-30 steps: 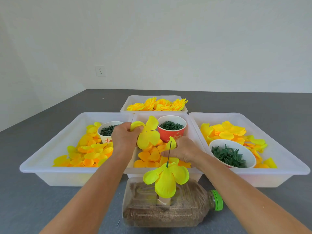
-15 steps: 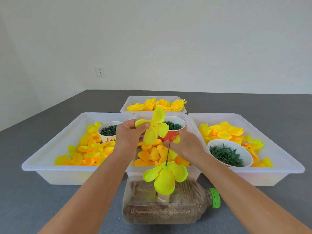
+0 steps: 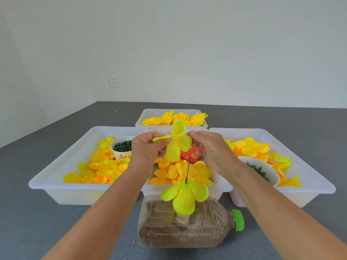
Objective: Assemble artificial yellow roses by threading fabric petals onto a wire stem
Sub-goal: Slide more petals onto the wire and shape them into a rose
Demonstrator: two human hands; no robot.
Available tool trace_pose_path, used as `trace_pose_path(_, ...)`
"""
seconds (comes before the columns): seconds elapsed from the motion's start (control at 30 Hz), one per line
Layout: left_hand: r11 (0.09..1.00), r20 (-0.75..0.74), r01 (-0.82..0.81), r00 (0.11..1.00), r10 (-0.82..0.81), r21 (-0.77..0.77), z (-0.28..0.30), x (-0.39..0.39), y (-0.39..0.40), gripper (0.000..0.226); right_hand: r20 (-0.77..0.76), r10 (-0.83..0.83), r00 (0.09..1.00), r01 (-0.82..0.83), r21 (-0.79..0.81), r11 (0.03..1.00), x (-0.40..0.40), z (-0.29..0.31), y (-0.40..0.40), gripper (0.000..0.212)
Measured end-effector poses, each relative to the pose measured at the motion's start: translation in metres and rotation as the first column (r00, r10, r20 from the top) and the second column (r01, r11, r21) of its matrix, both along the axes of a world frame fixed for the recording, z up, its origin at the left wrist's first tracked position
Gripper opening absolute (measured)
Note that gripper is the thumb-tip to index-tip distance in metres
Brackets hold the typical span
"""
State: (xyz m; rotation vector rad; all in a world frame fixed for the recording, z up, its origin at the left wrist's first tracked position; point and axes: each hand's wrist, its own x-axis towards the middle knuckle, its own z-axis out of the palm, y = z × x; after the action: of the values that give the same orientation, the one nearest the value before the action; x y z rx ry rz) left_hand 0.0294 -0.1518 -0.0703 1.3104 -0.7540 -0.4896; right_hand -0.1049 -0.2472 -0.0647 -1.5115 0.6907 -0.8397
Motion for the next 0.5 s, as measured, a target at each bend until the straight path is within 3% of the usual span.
trace_pose_path(0.07,1.000,0.014,0.022,1.000,-0.022,-0.003,0.002,-0.002,0.000,0.012,0.037,0.097,0.995,-0.097,-0.004,0.995,-0.001,0.004,0.004,0.032)
trace_pose_path(0.13,0.999,0.028,0.053,0.998,-0.053,-0.004,0.004,-0.004,0.001,0.009,0.060,0.154,0.986,-0.151,-0.051,0.987,0.000,0.006,0.007,0.026)
trace_pose_path(0.23,0.997,0.037,0.073,0.997,-0.072,-0.018,0.007,-0.008,0.002,0.004,0.059,0.117,0.991,-0.112,-0.090,0.990,0.002,0.007,0.009,0.014)
trace_pose_path(0.5,0.988,0.121,0.151,0.982,-0.146,-0.026,0.016,-0.011,0.013,0.012,0.088,0.081,0.993,-0.066,-0.157,0.985,-0.002,0.014,0.019,0.014)
